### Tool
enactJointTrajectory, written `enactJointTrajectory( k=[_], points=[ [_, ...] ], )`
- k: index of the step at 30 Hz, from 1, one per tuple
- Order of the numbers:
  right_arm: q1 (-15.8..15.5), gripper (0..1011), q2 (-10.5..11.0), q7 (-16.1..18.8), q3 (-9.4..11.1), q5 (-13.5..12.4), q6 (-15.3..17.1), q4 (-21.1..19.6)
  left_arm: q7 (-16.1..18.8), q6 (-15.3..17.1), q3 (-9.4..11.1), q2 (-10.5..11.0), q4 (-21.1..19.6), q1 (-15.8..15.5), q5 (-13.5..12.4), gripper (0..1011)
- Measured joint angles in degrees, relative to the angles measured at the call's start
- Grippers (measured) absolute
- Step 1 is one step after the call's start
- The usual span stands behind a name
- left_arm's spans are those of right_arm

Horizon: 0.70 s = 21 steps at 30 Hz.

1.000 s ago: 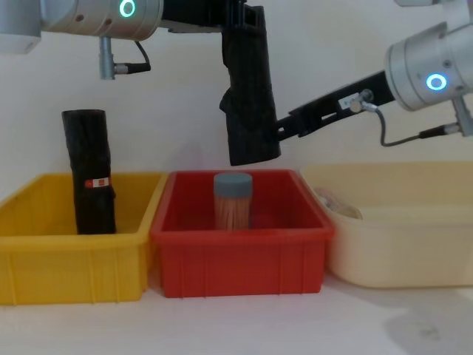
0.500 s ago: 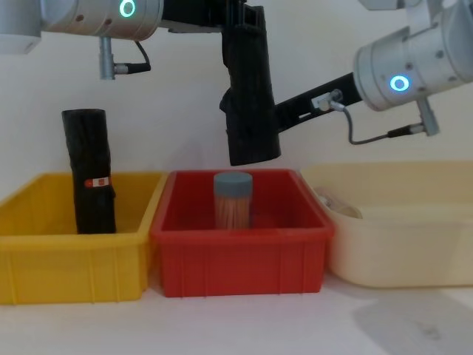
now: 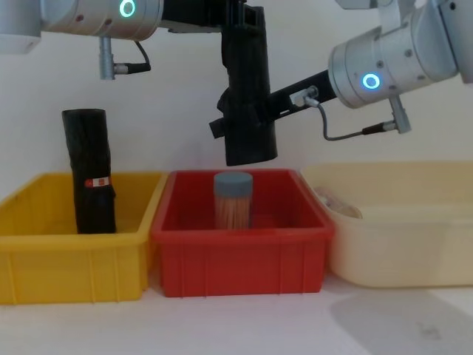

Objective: Pick up the garbage bag with the one hand and transfer it to the other hand.

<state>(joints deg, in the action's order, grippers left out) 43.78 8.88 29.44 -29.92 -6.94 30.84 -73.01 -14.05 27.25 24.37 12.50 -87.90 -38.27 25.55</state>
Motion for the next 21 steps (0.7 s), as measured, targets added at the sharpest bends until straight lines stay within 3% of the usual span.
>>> enactJointTrajectory(
  k=[10, 15, 21],
  points=[
    [0.45, 664, -0.77, -0.38, -0.13, -0.12, -0.29, 0.99, 0.0, 0.0, 0.0, 0.0, 0.0, 0.0, 0.0, 378],
    [0.56, 543, -0.93, -0.46, -0.19, -0.17, -0.37, 1.19, 0.0, 0.0, 0.0, -0.01, 0.0, 0.0, 0.0, 497],
    [0.51, 530, -0.86, -1.15, -0.19, -0.17, -0.42, 1.1, 0.0, 0.0, 0.0, -0.01, 0.0, 0.0, 0.0, 685]
  ],
)
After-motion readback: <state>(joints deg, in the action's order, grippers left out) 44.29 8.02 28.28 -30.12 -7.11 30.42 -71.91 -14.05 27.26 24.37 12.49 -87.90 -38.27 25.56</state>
